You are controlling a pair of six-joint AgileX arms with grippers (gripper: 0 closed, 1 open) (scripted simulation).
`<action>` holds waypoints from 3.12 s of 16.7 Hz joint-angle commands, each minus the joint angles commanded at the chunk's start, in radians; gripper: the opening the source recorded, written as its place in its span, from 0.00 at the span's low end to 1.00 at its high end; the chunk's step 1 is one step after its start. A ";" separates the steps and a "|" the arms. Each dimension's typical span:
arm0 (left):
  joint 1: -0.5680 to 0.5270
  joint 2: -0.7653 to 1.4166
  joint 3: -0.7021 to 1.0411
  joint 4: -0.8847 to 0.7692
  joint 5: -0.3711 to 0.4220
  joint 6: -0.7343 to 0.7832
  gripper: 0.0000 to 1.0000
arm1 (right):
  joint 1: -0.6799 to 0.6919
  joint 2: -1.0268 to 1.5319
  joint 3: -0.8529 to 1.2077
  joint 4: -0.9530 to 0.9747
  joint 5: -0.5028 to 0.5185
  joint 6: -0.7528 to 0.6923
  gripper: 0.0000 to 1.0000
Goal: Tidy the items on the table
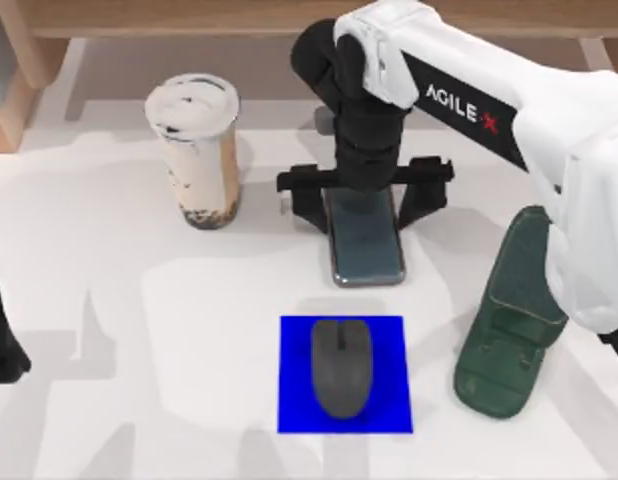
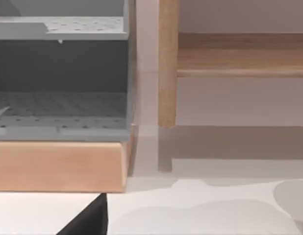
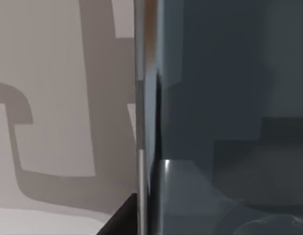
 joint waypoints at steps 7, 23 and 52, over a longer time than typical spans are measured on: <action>0.000 0.000 0.000 0.000 0.000 0.000 1.00 | 0.000 0.000 0.000 0.000 0.000 0.000 0.00; 0.000 0.000 0.000 0.000 0.000 0.000 1.00 | 0.008 -0.037 0.125 -0.137 0.030 0.029 0.00; 0.000 0.000 0.000 0.000 0.000 0.000 1.00 | 0.606 -1.093 -1.243 -0.047 1.081 1.226 0.00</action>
